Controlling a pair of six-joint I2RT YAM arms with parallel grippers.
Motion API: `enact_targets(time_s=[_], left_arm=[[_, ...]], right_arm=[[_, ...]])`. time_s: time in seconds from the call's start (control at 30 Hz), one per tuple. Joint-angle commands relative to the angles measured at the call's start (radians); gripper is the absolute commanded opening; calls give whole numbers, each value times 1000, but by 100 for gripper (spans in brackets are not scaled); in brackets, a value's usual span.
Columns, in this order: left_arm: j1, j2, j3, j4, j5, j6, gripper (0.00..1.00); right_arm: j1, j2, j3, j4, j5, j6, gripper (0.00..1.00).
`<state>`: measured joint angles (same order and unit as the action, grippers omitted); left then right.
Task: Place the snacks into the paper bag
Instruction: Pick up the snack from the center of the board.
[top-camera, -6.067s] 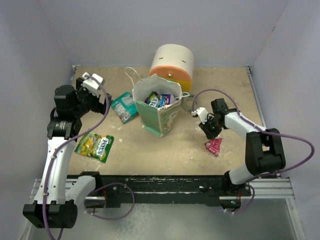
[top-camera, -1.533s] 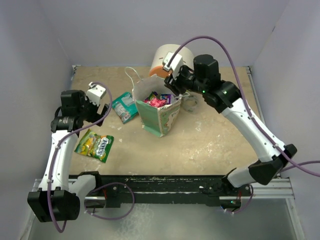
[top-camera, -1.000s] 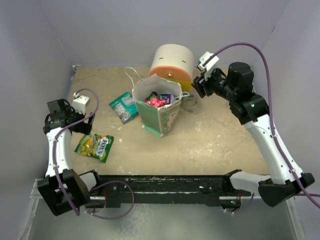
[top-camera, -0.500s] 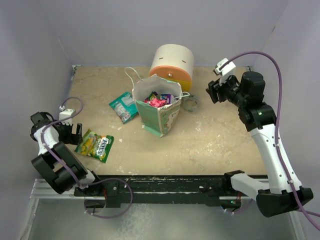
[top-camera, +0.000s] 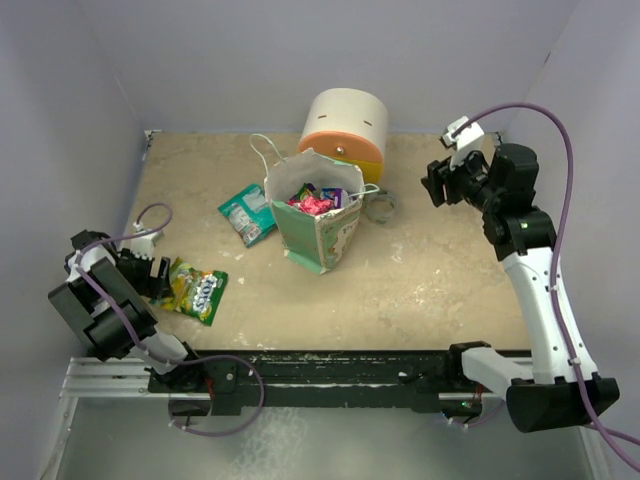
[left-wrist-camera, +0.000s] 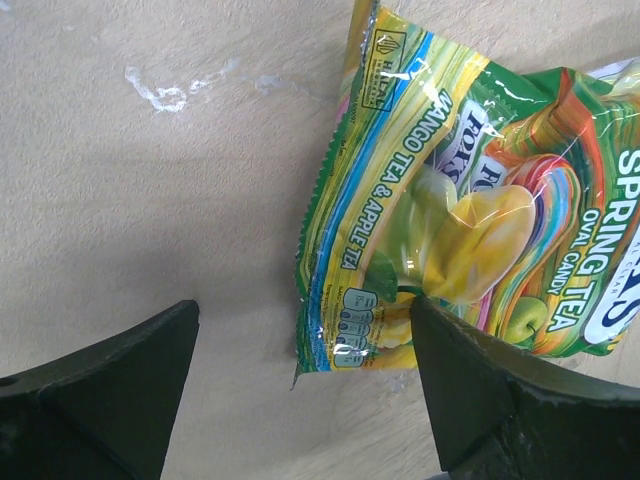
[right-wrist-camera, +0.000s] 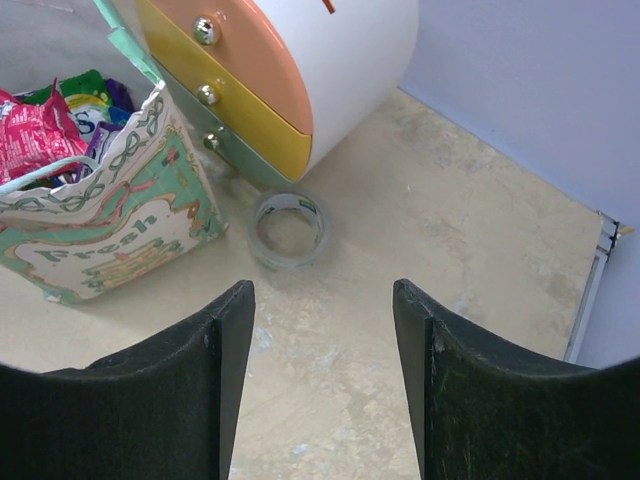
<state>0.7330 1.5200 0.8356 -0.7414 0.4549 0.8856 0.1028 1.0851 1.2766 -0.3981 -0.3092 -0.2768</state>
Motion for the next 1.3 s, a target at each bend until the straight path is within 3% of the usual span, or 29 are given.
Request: enact_targets(time_s=[0.0,0.2,0.5,1.27], left_arm=[[5,45,6,-23,51,62,86],[4,92,10,-60,76,83,72],[3,114,15,-55,79,91,62],[-60,99,115,-83,182,31,11]], right_arm=[[-17,-14,-12,55,-49,23,60],[-21,-22,-33,69,-51,22,61],[-25,-22,-49,75,-50,20,61],[-34,-7,-44,74,-55,16,62]])
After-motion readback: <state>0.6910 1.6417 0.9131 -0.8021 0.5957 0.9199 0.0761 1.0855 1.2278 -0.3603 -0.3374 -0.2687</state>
